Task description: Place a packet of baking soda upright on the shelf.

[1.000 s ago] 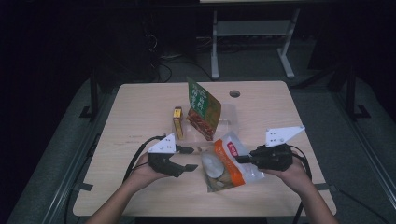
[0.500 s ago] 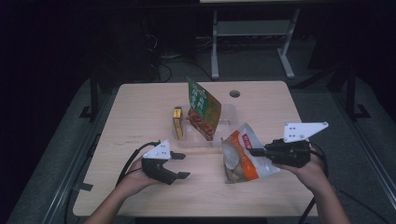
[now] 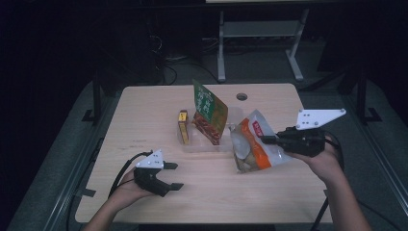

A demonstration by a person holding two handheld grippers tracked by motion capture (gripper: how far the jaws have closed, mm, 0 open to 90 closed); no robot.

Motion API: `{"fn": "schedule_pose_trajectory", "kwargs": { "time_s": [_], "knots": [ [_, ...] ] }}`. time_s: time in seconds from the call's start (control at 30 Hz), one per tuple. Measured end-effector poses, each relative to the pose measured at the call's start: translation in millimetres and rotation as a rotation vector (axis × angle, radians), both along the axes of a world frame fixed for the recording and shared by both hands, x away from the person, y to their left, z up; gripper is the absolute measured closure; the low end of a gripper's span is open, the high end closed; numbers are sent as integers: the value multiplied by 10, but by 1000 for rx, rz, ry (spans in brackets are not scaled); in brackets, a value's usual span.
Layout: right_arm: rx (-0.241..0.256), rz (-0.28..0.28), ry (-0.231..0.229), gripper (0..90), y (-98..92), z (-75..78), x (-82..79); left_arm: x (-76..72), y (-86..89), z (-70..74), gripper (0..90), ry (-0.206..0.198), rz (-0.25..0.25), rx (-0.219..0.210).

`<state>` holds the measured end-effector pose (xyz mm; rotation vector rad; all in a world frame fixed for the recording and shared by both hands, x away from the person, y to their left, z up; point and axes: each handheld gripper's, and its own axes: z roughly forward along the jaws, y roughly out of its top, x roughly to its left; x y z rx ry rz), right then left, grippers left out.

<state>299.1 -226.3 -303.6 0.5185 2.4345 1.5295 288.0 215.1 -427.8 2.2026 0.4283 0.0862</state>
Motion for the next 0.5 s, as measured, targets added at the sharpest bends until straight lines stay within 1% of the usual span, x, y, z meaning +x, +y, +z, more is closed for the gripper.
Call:
{"fn": "schedule_pose_trajectory", "kwargs": {
  "time_s": [0.07,0.13,0.17,0.2,0.33,0.5],
  "knots": [
    [-4,-3,-6,900,10,41,45,5,-14,-7,248,2,2,4],
    [-21,-15,-12,900,26,105,121,1,-24,-17,247,5,-2,12],
    [-21,-15,-12,900,26,105,121,1,-24,-17,247,5,-2,12],
    [-40,-21,-19,900,48,149,189,-1,-26,-19,247,6,-2,15],
    [-83,-42,-29,900,107,230,332,-3,-29,-21,247,5,0,9],
    [-114,-64,-32,900,181,305,535,15,-9,-17,247,-3,0,16]
  ]
}}
